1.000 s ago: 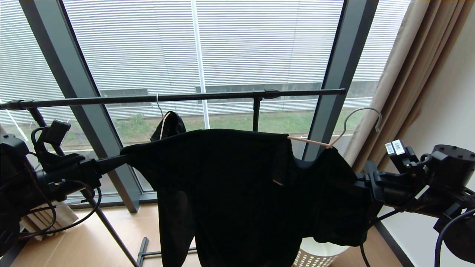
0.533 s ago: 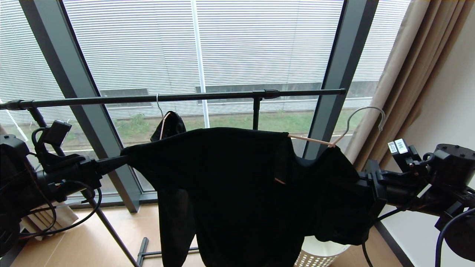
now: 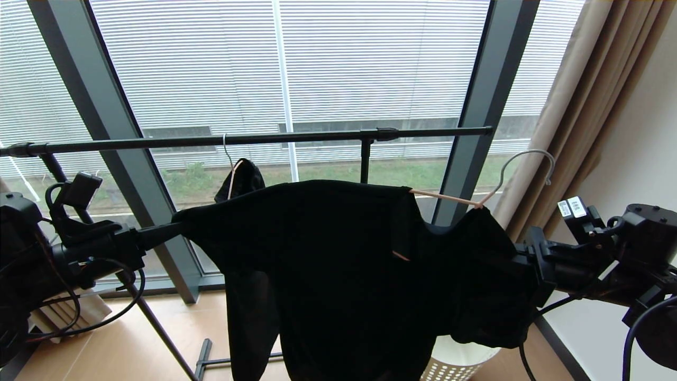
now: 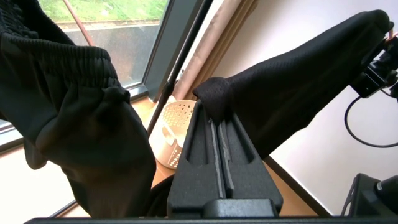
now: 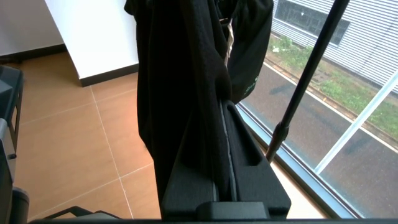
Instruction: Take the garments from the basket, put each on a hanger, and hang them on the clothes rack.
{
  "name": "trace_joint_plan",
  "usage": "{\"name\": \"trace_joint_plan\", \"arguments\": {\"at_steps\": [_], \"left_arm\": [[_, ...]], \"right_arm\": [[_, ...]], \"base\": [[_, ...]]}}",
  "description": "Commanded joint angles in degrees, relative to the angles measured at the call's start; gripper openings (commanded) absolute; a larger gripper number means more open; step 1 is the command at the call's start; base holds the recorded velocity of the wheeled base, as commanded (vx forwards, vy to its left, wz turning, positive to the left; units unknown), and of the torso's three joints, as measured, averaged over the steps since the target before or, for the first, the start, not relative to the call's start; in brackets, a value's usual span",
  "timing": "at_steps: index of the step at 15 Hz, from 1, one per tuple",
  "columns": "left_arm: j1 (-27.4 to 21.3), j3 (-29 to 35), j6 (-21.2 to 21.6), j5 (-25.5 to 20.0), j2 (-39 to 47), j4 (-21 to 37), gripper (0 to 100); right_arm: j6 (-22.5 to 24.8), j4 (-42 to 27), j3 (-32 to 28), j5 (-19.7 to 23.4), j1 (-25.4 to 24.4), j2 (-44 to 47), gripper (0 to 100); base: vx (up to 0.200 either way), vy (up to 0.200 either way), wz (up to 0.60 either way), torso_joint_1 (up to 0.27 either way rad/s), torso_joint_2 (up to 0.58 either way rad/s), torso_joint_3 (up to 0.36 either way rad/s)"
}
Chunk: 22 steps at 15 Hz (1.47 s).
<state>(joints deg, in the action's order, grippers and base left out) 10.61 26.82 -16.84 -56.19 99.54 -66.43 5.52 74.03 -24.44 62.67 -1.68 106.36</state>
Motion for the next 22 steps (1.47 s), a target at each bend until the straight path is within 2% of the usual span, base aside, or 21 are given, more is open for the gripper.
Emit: {"name": "trace_joint_plan", "arguments": {"at_steps": [1, 8, 9, 16, 22], "left_arm": [[0.03, 0.08, -0.04, 0.02, 0.04, -0.02, 0], [-0.06, -0.01, -0.04, 0.11, 0.04, -0.02, 0], [-0.06, -0.19, 0.14, 0.11, 0.04, -0.02, 100], [-0.15, -0.10, -0.04, 0.02, 0.04, -0.02, 100], [-4.19, -1.95, -0.04, 0.11, -4.44, 0.51, 100]], "right_arm": [[0.01, -0.03, -0.17, 0.43, 0.36, 0.07, 0], [0.01, -0.12, -0.43, 1.22, 0.80, 0.25, 0], [0.01, -0.12, -0.43, 1.22, 0.80, 0.34, 0], [0.10, -0.12, -0.52, 1.14, 0.72, 0.51, 0], [0.54, -0.38, 0.98, -0.45, -5.88, 5.08, 0]], "base": [[0.000, 0.000, 0.00, 0.000, 0.00, 0.000], [0.000, 0.000, 0.00, 0.000, 0.00, 0.000], [0.000, 0.000, 0.00, 0.000, 0.00, 0.000], [0.000, 0.000, 0.00, 0.000, 0.00, 0.000], [0.000, 0.000, 0.00, 0.000, 0.00, 0.000]]}}
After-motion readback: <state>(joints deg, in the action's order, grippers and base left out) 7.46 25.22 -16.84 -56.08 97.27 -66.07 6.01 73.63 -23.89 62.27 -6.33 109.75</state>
